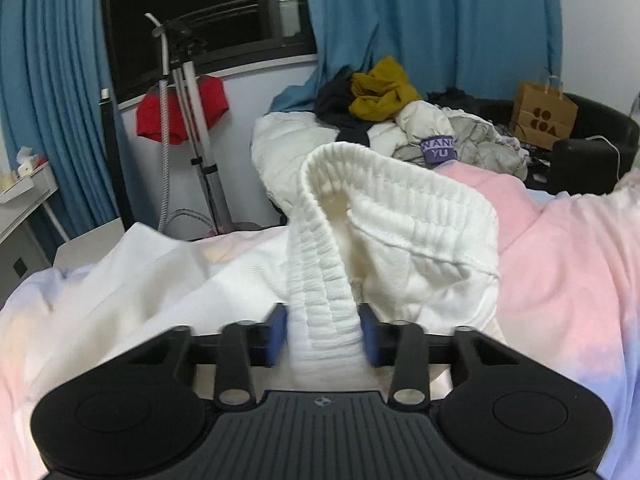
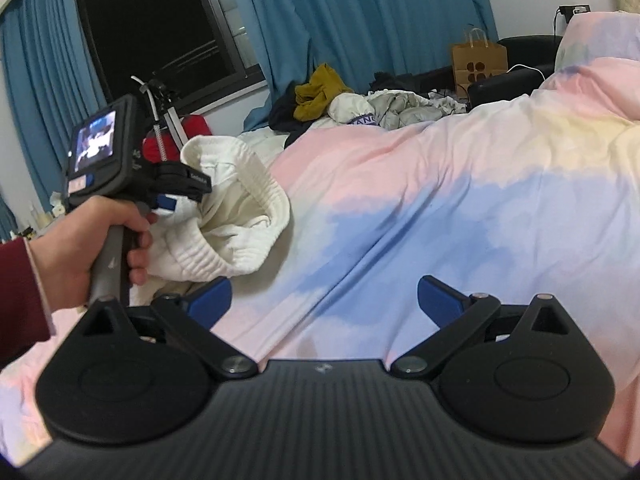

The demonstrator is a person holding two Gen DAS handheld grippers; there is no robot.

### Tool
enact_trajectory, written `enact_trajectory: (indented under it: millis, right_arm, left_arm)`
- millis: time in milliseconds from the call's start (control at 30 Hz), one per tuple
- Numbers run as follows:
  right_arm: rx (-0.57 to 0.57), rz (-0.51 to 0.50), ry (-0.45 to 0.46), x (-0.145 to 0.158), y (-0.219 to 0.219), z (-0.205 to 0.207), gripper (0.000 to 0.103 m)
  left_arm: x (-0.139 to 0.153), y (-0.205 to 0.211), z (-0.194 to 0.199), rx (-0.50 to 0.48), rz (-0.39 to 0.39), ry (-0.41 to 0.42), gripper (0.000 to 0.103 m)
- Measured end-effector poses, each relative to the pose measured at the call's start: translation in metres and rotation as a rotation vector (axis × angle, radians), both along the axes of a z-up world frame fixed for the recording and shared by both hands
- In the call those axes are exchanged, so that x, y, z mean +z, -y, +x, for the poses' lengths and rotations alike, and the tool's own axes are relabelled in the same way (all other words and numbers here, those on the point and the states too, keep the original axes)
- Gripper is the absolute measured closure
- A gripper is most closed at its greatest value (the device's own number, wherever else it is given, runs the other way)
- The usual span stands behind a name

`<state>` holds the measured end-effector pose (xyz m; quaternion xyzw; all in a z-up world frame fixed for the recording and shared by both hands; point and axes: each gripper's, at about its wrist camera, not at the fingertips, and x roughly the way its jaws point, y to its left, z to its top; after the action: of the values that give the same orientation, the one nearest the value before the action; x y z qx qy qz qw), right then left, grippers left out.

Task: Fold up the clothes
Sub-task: 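Grasp a ribbed cuff of the white pants with the left gripper, then lift the cuff with the left gripper while the right gripper grasps the other cuff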

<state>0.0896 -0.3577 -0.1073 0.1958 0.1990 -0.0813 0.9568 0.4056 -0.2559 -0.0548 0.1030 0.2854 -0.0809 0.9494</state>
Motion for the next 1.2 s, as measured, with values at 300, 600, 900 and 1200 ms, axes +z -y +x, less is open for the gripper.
enact_trajectory:
  millis: [300, 600, 900, 1200]
  right_arm:
    - [0.052, -0.008, 0.054, 0.006, -0.023, 0.002, 0.002]
    - [0.209, 0.006, 0.090, 0.024, -0.051, -0.019, 0.002]
    - [0.312, -0.129, -0.051, 0.001, -0.105, -0.003, 0.005]
    - [0.361, -0.192, -0.131, -0.015, -0.138, 0.013, 0.038]
  left_arm:
    - [0.072, -0.087, -0.143, -0.050, -0.127, 0.121, 0.080]
    - [0.095, -0.230, -0.312, 0.089, -0.275, 0.190, 0.084]
    - [0.026, -0.360, -0.349, 0.287, -0.479, 0.028, 0.087]
    - [0.009, -0.376, -0.344, 0.286, -0.640, -0.082, 0.086]
